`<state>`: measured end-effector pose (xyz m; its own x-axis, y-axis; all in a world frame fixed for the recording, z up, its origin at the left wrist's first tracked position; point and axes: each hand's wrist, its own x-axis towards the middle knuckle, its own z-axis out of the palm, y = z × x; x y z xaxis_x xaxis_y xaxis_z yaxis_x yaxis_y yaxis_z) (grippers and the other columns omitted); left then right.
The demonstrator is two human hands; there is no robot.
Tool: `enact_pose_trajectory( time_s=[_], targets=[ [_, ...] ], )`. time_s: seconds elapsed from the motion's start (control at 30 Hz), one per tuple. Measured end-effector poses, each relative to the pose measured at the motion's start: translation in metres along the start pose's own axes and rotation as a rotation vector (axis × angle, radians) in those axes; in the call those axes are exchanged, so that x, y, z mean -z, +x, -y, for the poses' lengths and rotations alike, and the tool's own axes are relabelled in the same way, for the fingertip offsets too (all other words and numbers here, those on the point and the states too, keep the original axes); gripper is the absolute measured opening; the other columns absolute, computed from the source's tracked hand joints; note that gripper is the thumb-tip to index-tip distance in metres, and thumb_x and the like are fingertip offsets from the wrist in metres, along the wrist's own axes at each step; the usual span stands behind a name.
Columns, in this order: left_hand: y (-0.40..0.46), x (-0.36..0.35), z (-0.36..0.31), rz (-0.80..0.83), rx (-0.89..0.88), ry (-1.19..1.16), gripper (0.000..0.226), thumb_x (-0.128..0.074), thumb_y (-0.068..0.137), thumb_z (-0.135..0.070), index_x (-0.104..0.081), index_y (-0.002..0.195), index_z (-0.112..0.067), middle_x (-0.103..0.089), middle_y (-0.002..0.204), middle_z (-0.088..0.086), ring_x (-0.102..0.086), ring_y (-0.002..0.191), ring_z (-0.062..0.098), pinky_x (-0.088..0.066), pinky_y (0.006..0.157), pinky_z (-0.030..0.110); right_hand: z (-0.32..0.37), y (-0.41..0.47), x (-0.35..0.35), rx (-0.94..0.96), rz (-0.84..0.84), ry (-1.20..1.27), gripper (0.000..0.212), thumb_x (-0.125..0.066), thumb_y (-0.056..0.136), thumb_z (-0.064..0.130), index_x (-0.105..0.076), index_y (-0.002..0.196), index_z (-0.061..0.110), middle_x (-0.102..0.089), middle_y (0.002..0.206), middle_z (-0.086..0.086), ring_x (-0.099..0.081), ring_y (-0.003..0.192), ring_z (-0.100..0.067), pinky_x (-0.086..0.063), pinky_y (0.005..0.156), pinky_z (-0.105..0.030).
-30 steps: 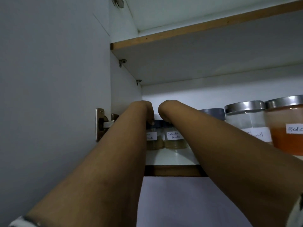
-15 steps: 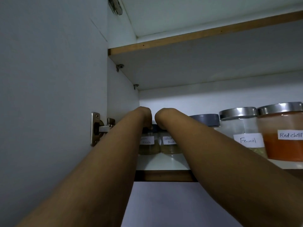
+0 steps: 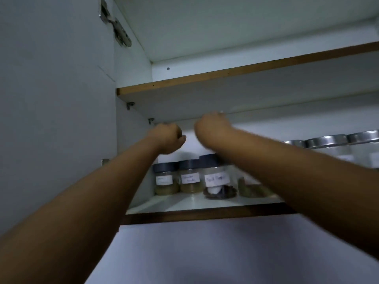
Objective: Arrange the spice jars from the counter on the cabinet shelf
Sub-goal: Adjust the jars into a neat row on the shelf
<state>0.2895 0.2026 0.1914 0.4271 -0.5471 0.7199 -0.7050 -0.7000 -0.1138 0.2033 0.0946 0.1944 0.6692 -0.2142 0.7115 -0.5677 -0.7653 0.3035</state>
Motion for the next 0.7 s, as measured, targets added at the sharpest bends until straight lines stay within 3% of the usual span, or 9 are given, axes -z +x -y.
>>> enact_pose_trajectory(
  time_s=[0.07,0.13,0.3,0.37,0.57,0.7],
  targets=[
    [0.003,0.013,-0.018,0.08,-0.035,-0.121,0.022,-0.049,0.097,-0.027,-0.067,0.101,-0.013,-0.063,0.096,0.002,-0.06,0.093,0.02,-0.049,0.086,0.034,-0.044,-0.014,0.023,0.076,0.075,-0.06,0.026,-0.051,0.095,0.004,-0.059,0.119,-0.002,-0.059,0.125,-0.015,-0.057,0.11,-0.032,-0.044,0.095,-0.037],
    [0.0,0.025,-0.038,0.124,-0.09,-0.195,0.023,-0.053,0.095,-0.021,-0.063,0.116,-0.018,-0.059,0.107,-0.003,-0.056,0.101,0.016,-0.045,0.089,0.032,-0.086,-0.021,0.04,0.145,0.179,-0.112,0.031,-0.047,0.096,0.0,-0.057,0.125,-0.004,-0.056,0.131,-0.016,-0.056,0.118,-0.031,-0.043,0.1,-0.037],
    [0.002,0.025,-0.075,0.278,-0.173,-0.109,0.035,-0.064,0.09,-0.041,-0.07,0.113,-0.016,-0.068,0.117,0.0,-0.061,0.106,0.019,-0.046,0.097,0.035,-0.116,-0.043,0.034,0.174,0.45,0.136,0.038,-0.052,0.1,0.016,-0.053,0.137,0.01,-0.056,0.138,-0.008,-0.054,0.124,-0.023,-0.044,0.104,-0.035],
    [0.002,0.017,-0.085,0.33,-0.205,0.009,0.04,-0.064,0.089,-0.046,-0.071,0.115,-0.016,-0.068,0.118,0.0,-0.06,0.107,0.02,-0.044,0.094,0.033,-0.111,-0.045,0.02,0.184,0.489,0.071,0.039,-0.051,0.1,0.022,-0.054,0.136,0.008,-0.056,0.137,-0.009,-0.054,0.124,-0.026,-0.043,0.106,-0.039],
    [0.014,-0.006,-0.093,0.382,-0.217,0.036,0.034,-0.072,0.084,-0.041,-0.074,0.108,-0.017,-0.07,0.11,0.001,-0.059,0.095,0.018,-0.048,0.087,0.032,-0.102,-0.037,-0.007,0.179,0.347,0.021,0.032,-0.058,0.096,0.021,-0.066,0.123,0.007,-0.066,0.124,-0.007,-0.062,0.112,-0.026,-0.048,0.101,-0.04],
    [0.026,-0.025,-0.095,0.343,-0.202,0.082,0.034,-0.071,0.085,-0.041,-0.075,0.106,-0.015,-0.071,0.108,0.004,-0.058,0.092,0.019,-0.047,0.085,0.032,-0.093,-0.023,-0.021,0.141,0.393,0.011,0.028,-0.061,0.094,0.017,-0.068,0.119,0.006,-0.069,0.117,-0.007,-0.065,0.097,-0.022,-0.052,0.089,-0.033]
  ],
)
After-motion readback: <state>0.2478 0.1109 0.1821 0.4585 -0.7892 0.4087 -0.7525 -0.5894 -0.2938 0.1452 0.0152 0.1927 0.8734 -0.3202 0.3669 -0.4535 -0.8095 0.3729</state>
